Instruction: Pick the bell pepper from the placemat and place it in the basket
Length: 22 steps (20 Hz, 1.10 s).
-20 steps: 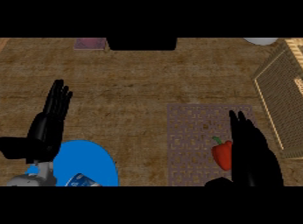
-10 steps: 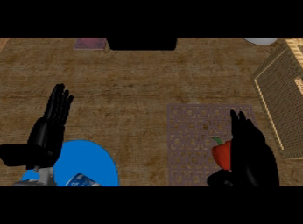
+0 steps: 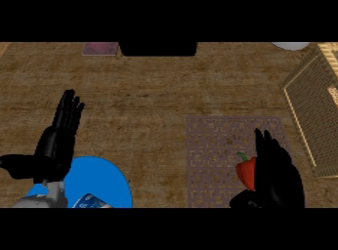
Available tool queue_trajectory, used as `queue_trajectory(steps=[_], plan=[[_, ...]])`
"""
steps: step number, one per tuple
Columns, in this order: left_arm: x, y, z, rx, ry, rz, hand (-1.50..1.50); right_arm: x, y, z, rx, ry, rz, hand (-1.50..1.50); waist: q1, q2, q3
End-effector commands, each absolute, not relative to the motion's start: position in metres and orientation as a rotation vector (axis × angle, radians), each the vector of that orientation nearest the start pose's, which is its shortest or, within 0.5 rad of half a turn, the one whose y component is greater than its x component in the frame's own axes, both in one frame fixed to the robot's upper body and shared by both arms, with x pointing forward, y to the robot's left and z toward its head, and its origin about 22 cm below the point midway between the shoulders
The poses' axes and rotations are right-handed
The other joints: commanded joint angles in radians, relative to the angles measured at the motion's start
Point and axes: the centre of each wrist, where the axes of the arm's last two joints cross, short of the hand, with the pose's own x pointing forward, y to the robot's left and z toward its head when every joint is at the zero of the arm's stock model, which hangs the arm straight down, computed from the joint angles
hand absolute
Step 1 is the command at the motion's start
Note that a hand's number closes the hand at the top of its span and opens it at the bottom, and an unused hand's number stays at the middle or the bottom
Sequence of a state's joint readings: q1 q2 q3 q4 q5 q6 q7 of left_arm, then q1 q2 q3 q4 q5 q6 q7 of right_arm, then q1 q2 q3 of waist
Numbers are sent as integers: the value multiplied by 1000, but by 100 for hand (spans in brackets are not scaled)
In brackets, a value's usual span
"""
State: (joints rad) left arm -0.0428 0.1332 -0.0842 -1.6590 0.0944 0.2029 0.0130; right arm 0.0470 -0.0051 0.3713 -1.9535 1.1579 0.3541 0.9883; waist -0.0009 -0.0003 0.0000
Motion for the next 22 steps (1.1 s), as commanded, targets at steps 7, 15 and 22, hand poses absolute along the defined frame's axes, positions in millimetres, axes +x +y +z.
queue_trajectory(steps=[7, 15, 22], plan=[[239, 230, 19, 104, -1676, 60, 0, 203, -155, 56, -1003, -733, 750, -150, 1, 0, 0], [240, 246, 26, 106, -1675, 67, 0, 210, -168, 47, -1002, -740, 712, -150, 1, 0, 0], [243, 228, 33, 89, -1693, 54, 0, 214, -174, 41, -934, -715, 794, 150, 0, 0, 0]])
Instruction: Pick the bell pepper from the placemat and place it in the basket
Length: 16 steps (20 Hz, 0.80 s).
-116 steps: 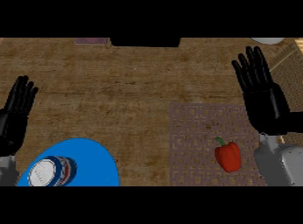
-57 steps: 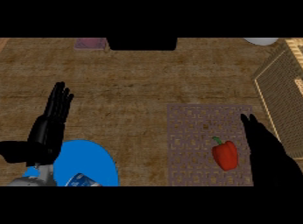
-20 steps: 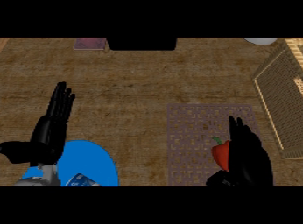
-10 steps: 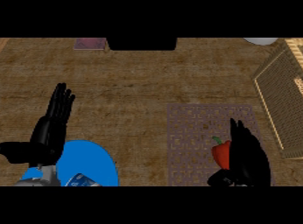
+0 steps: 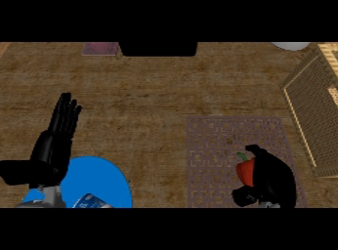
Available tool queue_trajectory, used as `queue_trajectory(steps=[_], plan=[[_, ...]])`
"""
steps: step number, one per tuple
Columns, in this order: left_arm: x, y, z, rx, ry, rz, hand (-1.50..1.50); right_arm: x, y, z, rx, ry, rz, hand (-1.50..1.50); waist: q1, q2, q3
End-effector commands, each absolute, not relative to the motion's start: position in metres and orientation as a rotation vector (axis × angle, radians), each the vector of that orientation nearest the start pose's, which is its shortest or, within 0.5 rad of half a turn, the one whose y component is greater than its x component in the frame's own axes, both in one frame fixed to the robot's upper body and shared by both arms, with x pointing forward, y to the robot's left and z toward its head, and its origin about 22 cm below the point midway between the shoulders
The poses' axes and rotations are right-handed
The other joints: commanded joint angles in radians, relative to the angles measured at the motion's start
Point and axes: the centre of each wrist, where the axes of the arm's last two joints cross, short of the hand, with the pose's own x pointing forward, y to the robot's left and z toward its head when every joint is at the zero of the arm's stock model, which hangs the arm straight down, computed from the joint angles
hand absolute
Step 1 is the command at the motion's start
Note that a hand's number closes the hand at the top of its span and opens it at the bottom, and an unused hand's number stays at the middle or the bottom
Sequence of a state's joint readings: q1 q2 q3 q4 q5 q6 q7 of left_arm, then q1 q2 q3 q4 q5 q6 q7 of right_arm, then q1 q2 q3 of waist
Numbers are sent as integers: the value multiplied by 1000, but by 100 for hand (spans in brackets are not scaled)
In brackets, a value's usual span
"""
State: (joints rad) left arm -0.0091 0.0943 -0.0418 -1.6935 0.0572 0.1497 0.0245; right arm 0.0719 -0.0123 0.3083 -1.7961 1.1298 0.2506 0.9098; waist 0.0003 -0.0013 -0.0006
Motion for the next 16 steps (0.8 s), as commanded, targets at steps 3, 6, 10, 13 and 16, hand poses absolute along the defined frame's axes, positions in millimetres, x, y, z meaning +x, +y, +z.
queue_trajectory(steps=[3, 6, 10, 13, 16], plan=[[223, 247, 23, 79, -1662, 58, 0, 215, -162, 33, -956, -737, 904, 150, 4, 1, 0], [245, 238, 44, 89, -1674, 36, 0, 221, -180, 31, -967, -731, 904, 150, 0, 1, 1], [253, 237, 30, 101, -1674, 49, 0, 211, -170, 20, -1016, -755, 928, 150, -2, 1, 1], [258, 234, 30, 73, -1683, 30, 0, 273, -168, 28, -1041, -686, 794, 150, 12, 8, 1], [253, 230, 38, 49, -1711, 32, 0, 294, -206, 40, -1118, -496, 421, 150, 48, 34, 3]])
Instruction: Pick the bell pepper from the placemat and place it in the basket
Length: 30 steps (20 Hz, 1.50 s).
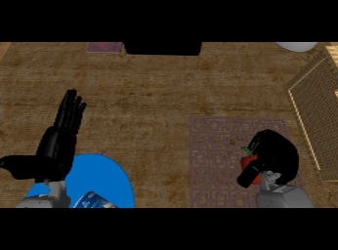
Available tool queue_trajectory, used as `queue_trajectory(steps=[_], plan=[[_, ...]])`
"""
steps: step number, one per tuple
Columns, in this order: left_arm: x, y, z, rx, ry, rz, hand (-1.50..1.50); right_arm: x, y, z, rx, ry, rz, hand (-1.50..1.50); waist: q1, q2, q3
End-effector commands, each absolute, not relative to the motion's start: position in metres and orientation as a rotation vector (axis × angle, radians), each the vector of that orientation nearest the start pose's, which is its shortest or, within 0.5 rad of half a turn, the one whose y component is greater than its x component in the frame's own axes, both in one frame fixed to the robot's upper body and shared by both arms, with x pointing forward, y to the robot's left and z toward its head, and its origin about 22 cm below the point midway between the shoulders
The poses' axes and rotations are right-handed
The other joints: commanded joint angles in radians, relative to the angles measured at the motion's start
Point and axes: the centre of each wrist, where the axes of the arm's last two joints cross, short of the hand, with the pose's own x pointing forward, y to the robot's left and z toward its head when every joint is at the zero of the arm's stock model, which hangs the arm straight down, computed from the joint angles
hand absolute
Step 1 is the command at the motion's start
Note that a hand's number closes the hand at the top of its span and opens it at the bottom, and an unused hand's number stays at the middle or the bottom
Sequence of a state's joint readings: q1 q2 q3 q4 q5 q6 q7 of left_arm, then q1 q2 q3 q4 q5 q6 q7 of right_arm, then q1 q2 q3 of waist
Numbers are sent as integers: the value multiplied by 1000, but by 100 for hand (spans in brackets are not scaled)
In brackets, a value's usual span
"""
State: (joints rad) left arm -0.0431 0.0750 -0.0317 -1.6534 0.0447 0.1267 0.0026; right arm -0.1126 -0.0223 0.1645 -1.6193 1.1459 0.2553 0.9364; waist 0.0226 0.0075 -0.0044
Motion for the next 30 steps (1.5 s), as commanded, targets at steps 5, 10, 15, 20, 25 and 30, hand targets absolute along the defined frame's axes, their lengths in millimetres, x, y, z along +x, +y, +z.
queue_trajectory(steps=[5, 10, 15, 20, 25, 30], plan=[[254, 221, 40, 34, -1730, 10, 0, 320, -252, 57, -1191, -374, 130, 150, 54, 50, 9], [257, 213, 43, -5, -1734, -30, 0, 358, -269, 89, -1342, -383, -49, 150, 101, 48, 7], [259, 209, 46, -29, -1731, -47, 0, 385, -271, 135, -1451, -546, -248, 150, 127, 46, 8], [266, 197, 49, -42, -1731, -52, 0, 408, -247, 180, -1598, -722, -359, 150, 123, 42, 5], [264, 206, 48, -28, -1729, -59, 0, 427, -227, 212, -1647, -774, -444, 150, 132, 38, 4], [263, 200, 37, -10, -1712, -37, 0, 439, -212, 229, -1635, -732, -524, 150, 93, 29, 3]])
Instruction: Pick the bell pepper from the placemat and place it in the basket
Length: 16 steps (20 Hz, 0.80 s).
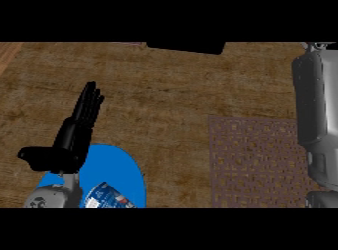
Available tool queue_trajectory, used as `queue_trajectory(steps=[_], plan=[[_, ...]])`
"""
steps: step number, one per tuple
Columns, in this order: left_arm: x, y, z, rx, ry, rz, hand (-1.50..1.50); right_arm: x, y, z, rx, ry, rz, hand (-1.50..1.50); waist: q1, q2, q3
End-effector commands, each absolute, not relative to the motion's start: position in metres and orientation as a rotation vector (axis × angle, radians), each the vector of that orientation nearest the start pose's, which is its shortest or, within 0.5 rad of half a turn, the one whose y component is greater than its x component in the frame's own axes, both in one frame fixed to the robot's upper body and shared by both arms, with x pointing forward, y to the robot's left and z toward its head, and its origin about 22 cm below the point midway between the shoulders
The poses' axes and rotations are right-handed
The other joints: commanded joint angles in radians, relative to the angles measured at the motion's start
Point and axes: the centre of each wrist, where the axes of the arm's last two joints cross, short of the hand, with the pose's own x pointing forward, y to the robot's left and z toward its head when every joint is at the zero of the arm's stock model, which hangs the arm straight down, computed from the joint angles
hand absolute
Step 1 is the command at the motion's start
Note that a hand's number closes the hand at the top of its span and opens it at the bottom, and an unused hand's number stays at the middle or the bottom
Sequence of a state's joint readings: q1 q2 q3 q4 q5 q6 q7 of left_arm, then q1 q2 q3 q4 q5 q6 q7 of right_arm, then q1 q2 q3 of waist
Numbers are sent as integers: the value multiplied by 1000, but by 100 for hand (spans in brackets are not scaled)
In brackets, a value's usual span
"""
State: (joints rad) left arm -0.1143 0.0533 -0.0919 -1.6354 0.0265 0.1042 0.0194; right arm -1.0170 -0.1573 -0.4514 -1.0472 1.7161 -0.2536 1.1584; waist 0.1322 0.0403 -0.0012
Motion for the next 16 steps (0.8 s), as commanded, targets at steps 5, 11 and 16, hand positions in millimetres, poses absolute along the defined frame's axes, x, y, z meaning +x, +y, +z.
queue_trajectory(steps=[5, 11, 16], plan=[[259, 205, 37, -2, -1712, -27, 0, 449, -206, 228, -1687, -574, -522, 150, -35, -12, -1], [253, 218, 32, 29, -1676, 4, 0, 456, -230, 225, -1770, -402, -471, 150, -61, -19, 0], [259, 213, 38, 50, -1699, 1, 0, 453, -221, 211, -1752, -449, -525, 150, -91, -27, 1]])
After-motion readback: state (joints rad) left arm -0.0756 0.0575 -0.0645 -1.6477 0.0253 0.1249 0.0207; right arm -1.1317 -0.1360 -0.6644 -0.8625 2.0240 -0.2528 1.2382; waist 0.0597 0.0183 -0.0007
